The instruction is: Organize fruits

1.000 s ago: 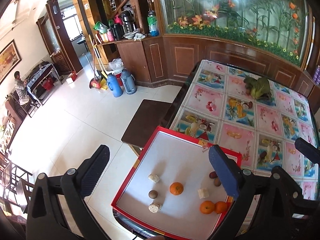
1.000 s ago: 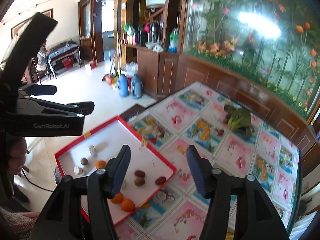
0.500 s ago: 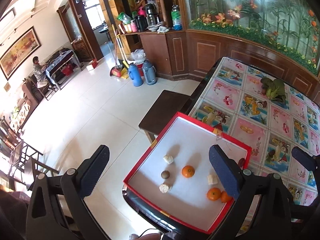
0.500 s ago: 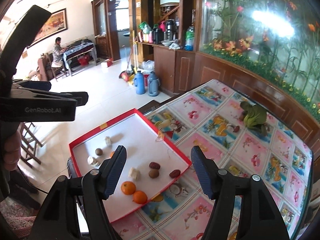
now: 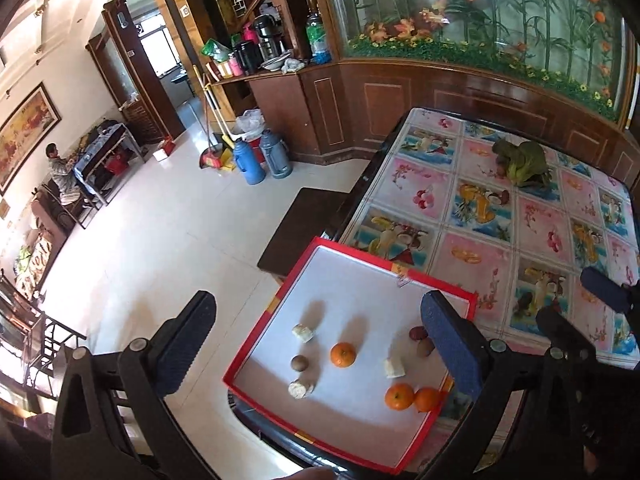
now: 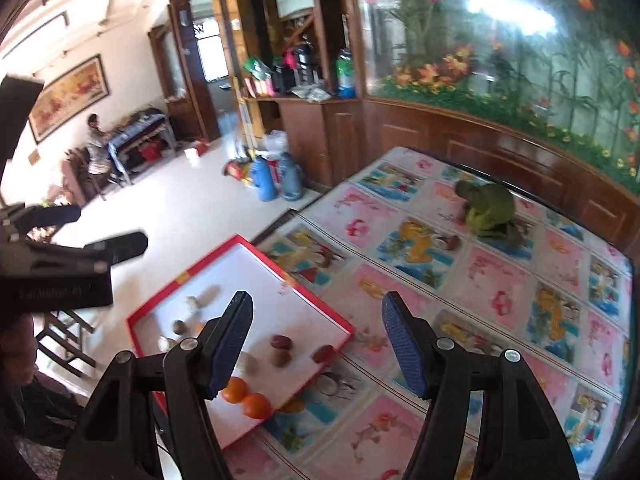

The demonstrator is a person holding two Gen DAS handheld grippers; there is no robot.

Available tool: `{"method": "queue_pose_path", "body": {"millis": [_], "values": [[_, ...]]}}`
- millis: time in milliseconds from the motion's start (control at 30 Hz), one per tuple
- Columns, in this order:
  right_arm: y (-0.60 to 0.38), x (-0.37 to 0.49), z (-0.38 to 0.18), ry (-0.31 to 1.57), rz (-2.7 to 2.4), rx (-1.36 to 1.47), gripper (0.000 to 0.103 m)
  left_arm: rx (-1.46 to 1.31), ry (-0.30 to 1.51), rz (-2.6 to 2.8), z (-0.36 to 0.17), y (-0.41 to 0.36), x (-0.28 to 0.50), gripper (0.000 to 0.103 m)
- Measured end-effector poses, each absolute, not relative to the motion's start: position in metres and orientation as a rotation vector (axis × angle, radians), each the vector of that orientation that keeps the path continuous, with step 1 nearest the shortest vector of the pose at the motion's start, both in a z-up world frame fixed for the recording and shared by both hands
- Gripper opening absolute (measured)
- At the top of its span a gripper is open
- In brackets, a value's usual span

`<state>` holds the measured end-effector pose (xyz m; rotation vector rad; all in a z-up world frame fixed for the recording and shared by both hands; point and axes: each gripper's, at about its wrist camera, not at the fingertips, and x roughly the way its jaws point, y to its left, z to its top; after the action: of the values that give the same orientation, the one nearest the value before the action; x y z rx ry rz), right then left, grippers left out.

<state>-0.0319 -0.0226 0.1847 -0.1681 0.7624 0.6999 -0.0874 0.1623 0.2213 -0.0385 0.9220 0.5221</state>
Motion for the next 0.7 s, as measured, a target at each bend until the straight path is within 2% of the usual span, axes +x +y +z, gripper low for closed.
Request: {"method": "queue_pose_path", "body": {"millis": [300, 700], "values": [[0.011, -0.057, 0.205, 0.721, 0.583, -0.278, 0.067, -0.065, 0.891, 0.432, 0.211, 0.198, -0.065, 0.102], [0.032, -0.066, 0.219, 0.649, 0.695, -0.265, 0.067, -0.054, 0.908, 0.533, 0.233, 0.201, -0.118, 0.102]]}}
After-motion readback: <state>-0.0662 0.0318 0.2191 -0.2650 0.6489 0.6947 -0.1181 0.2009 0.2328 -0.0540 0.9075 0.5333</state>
